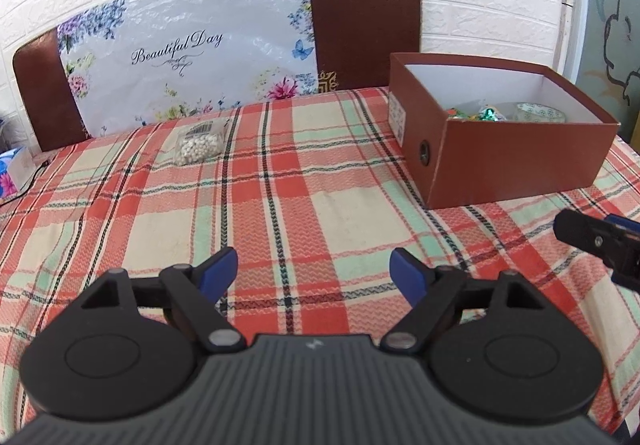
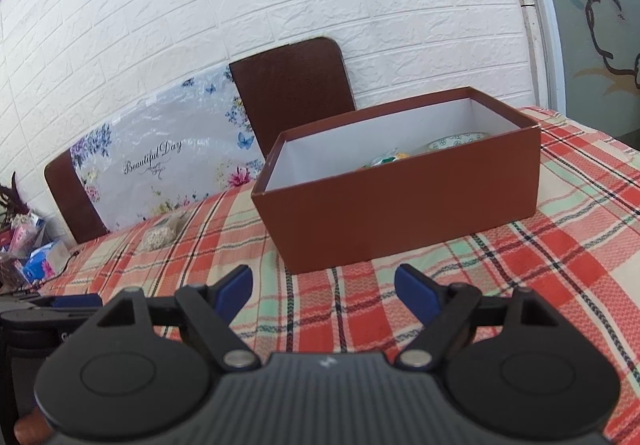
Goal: Organize objects
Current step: 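Move the right gripper back toward the bag of white beads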
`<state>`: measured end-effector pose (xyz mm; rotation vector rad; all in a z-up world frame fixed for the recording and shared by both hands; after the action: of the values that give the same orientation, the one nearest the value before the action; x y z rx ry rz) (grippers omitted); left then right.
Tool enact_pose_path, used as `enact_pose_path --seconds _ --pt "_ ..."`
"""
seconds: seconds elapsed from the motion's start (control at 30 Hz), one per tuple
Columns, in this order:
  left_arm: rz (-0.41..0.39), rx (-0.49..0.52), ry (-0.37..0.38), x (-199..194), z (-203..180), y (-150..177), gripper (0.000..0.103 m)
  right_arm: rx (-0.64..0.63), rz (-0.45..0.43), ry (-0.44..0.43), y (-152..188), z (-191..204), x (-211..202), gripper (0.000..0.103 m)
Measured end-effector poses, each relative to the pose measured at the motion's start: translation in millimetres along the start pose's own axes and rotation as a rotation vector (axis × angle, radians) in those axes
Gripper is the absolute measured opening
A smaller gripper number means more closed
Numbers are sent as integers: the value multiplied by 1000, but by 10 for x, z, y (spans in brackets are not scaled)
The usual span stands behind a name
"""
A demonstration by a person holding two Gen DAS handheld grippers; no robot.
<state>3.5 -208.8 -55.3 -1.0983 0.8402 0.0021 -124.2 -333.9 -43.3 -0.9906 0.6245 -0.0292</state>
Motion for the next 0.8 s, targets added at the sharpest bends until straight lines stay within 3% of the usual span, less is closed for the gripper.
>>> enact_pose_path --seconds 0.27,0.57,0.67,0.8 --pt "39 -68 -9 227 329 133 85 -71 70 16 153 232 224 81" --pt "35 -146 -55 426 889 186 85 -184 115 -27 250 748 471 82" --pt "18 -203 -128 527 1339 263 87 -249 134 -53 325 1003 611 82" --pt "31 -291 -316 690 2060 595 88 -300 208 -97 463 1321 923 82"
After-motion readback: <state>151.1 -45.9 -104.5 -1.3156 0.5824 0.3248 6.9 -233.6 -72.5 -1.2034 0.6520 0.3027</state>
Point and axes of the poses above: each gripper's, at about its wrist camera, not at the fingertips, and x roughly the way its jaws point, z to its left, y to its underside, the point moved 9 cm from there along x, roughly the way its jaws point, and after that the axes turned 9 degrees about x, right-handed, at the moved point
